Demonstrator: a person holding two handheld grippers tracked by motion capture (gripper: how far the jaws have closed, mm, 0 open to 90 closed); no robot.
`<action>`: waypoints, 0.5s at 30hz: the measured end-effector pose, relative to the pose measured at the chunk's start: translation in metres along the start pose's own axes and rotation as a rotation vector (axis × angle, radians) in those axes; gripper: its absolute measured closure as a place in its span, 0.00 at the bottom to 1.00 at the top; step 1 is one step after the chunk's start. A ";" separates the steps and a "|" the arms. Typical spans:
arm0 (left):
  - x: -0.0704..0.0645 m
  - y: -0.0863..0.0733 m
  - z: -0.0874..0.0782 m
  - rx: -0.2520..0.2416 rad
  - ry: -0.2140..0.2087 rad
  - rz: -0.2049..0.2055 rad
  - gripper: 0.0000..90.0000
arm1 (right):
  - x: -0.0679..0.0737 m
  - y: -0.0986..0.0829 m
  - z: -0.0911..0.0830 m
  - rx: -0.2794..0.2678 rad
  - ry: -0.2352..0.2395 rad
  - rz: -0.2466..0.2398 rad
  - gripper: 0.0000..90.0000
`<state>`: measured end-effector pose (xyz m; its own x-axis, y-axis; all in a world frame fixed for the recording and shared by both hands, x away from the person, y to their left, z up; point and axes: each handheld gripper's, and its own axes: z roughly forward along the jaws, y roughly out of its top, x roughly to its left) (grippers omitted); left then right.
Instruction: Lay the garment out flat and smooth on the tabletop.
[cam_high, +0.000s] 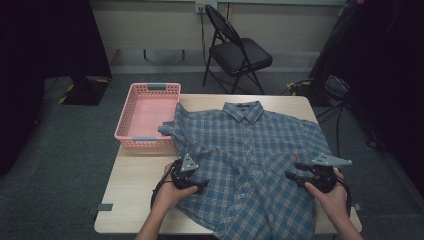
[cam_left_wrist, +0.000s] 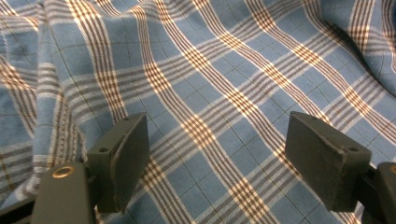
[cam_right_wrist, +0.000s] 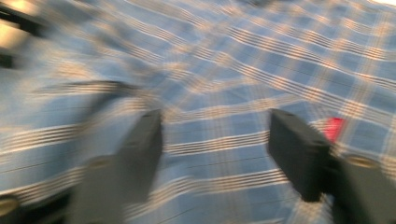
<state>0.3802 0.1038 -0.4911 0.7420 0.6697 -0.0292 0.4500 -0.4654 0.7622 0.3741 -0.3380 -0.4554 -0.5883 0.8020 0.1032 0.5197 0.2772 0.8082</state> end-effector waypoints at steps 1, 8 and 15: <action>0.000 -0.001 0.000 0.001 0.000 0.000 0.24 | -0.006 0.001 0.007 0.010 -0.012 0.008 0.33; -0.005 -0.007 -0.012 0.001 0.000 0.009 0.24 | -0.034 0.008 0.038 0.034 -0.048 -0.004 0.17; -0.007 -0.021 -0.026 0.015 0.024 -0.021 0.24 | -0.057 0.005 0.059 0.101 -0.083 -0.013 0.17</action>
<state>0.3528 0.1239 -0.4899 0.7204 0.6930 -0.0294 0.4726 -0.4594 0.7521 0.4465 -0.3512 -0.4916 -0.5441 0.8380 0.0414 0.5748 0.3363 0.7460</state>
